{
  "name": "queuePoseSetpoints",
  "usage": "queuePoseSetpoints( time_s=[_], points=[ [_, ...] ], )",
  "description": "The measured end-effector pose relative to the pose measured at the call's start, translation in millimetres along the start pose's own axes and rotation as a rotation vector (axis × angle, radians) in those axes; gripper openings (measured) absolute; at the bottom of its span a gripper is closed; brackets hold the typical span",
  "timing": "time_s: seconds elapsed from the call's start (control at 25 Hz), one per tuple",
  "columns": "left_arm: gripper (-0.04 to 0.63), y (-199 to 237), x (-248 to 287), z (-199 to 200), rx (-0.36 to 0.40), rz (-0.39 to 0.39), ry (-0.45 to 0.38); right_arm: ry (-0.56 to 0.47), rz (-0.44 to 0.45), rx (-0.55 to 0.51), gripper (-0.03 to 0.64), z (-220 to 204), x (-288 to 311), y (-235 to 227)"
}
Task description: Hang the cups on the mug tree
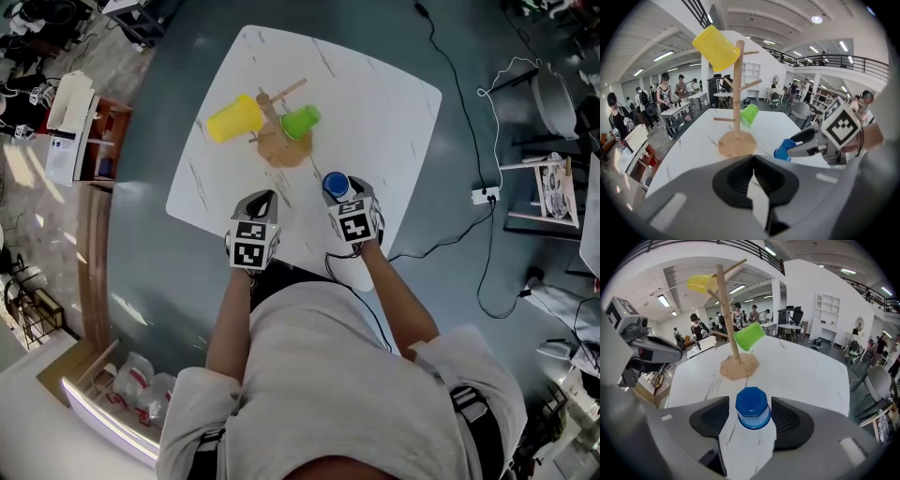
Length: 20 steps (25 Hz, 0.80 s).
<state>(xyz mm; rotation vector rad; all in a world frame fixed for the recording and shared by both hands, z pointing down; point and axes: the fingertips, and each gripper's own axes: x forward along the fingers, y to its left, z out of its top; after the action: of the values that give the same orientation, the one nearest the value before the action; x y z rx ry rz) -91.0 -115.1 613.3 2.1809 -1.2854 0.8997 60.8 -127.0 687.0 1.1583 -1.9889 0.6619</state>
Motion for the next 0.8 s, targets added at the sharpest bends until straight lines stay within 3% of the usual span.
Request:
queuePoseSetpoints(
  time_s=[0.08, 0.2, 0.56, 0.8],
  points=[
    [0.003, 1, -1, -2, 0.004, -0.001, 0.002, 0.007, -0.004, 0.004, 0.279, -2, 2, 0],
    [0.003, 2, -2, -6, 0.007, -0.002, 0.008, -0.010, -0.012, 0.013, 0.215, 0, 2, -1],
    [0.003, 5, -8, -3, 0.025, -0.030, -0.012, -0.100, -0.006, 0.026, 0.215, 21, -19, 17],
    [0.003, 8, -17, -3, 0.038, -0.049, -0.033, -0.215, -0.005, 0.023, 0.215, 50, -45, 33]
  ],
)
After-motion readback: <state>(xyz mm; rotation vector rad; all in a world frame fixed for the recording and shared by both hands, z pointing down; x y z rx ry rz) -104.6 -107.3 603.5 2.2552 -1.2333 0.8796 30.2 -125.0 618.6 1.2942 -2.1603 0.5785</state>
